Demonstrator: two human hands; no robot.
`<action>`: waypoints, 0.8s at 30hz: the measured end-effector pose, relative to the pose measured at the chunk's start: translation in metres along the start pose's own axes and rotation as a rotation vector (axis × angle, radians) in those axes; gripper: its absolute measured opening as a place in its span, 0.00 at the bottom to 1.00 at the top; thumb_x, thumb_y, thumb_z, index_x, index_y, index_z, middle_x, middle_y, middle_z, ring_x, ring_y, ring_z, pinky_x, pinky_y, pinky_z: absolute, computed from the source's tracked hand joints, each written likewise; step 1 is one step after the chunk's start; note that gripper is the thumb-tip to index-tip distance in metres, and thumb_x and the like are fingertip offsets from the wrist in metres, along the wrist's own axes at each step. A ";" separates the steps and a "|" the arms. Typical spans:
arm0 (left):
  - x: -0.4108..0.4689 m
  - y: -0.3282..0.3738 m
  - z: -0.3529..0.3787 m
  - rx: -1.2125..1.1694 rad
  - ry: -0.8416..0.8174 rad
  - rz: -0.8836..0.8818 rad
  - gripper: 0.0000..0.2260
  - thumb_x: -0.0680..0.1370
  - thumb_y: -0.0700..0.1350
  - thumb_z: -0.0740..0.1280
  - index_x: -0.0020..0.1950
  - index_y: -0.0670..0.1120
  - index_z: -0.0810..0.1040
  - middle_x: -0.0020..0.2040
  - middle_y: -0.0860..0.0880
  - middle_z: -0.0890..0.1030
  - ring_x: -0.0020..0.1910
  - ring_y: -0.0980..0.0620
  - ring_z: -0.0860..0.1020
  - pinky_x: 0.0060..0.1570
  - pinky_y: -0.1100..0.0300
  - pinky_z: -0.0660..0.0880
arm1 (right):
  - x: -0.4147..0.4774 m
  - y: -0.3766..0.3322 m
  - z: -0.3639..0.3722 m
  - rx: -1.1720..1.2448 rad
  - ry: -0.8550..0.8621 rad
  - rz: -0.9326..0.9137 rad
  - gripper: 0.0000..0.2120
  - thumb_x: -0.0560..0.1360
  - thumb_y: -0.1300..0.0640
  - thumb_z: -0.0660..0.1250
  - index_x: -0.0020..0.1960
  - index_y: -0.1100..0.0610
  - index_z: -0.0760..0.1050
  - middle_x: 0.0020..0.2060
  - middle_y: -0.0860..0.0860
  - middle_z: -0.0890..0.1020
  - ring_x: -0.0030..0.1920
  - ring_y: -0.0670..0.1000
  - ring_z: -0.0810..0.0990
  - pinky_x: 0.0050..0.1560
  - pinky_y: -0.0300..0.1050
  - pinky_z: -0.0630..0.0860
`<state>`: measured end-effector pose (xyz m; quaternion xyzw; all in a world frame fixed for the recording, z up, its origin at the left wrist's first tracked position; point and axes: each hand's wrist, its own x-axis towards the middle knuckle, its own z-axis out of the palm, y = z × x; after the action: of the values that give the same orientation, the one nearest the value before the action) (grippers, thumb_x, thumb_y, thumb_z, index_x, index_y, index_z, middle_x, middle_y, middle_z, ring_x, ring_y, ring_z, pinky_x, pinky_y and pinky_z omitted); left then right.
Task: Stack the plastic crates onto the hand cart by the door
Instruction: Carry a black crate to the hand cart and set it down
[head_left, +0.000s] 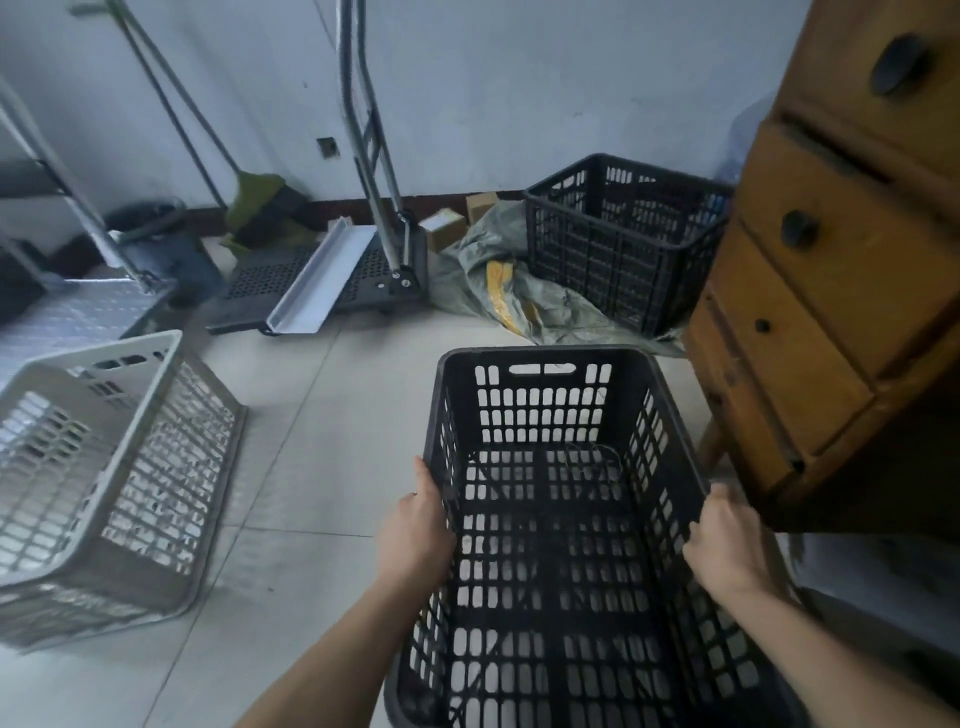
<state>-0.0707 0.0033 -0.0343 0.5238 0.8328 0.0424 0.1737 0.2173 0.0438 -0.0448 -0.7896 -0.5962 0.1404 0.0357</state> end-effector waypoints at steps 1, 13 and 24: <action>-0.002 -0.001 -0.018 0.046 0.006 -0.014 0.39 0.77 0.38 0.62 0.81 0.46 0.41 0.58 0.44 0.80 0.55 0.43 0.79 0.47 0.52 0.74 | -0.005 -0.010 -0.015 -0.015 -0.003 -0.001 0.15 0.73 0.62 0.74 0.54 0.63 0.70 0.46 0.61 0.82 0.47 0.61 0.83 0.43 0.50 0.79; -0.078 0.002 -0.315 0.046 0.143 -0.083 0.25 0.76 0.31 0.67 0.69 0.40 0.62 0.47 0.45 0.71 0.36 0.53 0.74 0.35 0.61 0.76 | -0.093 -0.143 -0.291 -0.062 0.004 -0.111 0.25 0.72 0.60 0.75 0.63 0.66 0.68 0.57 0.60 0.74 0.45 0.54 0.77 0.43 0.46 0.78; -0.185 0.033 -0.605 0.135 0.148 0.038 0.10 0.77 0.43 0.70 0.54 0.45 0.71 0.49 0.45 0.69 0.39 0.46 0.73 0.41 0.51 0.77 | -0.196 -0.207 -0.558 -0.137 0.009 -0.289 0.29 0.75 0.64 0.68 0.71 0.51 0.60 0.51 0.55 0.67 0.36 0.52 0.73 0.34 0.46 0.74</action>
<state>-0.1720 -0.0785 0.5855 0.5457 0.8342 0.0279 0.0751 0.1232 -0.0217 0.5713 -0.6969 -0.7115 0.0893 0.0044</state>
